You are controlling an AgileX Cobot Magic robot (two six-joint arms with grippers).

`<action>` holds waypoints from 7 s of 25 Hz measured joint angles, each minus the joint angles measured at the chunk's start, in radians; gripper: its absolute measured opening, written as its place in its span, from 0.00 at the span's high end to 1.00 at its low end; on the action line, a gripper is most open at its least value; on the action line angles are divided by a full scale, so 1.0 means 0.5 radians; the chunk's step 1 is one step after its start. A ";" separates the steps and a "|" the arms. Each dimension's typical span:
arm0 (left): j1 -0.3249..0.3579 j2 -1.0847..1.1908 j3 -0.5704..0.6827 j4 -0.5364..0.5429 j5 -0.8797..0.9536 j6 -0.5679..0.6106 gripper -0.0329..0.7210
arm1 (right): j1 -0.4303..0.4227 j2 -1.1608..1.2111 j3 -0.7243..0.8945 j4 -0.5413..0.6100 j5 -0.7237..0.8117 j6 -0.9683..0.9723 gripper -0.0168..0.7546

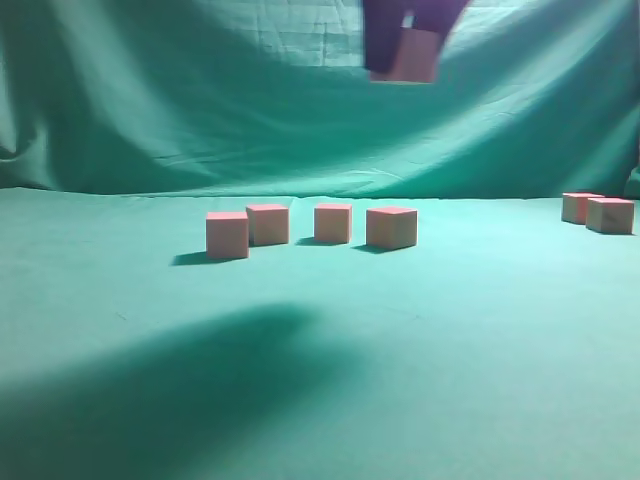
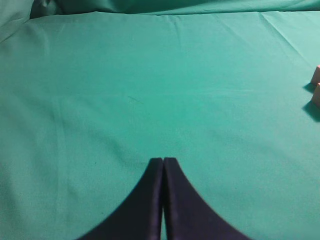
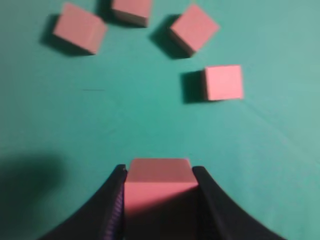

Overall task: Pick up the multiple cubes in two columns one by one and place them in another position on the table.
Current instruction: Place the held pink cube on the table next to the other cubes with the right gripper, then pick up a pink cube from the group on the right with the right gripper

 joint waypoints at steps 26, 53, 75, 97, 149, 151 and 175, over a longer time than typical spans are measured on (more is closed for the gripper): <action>0.000 0.000 0.000 0.000 0.000 0.000 0.96 | 0.420 0.759 -0.569 -0.034 0.030 -0.132 0.63; 0.000 0.000 0.000 0.000 0.000 0.000 0.96 | 0.391 0.898 -0.598 -0.269 -0.095 0.453 0.63; 0.000 0.000 0.000 0.000 0.000 0.000 0.96 | 0.391 0.935 -0.598 -0.332 -0.069 0.678 0.63; 0.000 0.000 0.000 0.000 0.000 0.000 0.96 | 0.391 0.935 -0.599 -0.304 -0.085 0.623 0.63; 0.000 0.000 0.000 0.000 0.000 0.000 0.96 | 0.391 0.728 -0.653 -0.287 0.085 0.623 0.32; 0.000 0.000 0.000 0.000 0.000 0.000 0.96 | 0.391 0.676 -0.725 -0.306 0.197 0.623 0.32; 0.000 0.000 0.000 0.000 0.000 0.000 0.96 | -0.034 -0.724 0.231 -0.824 0.291 0.827 0.32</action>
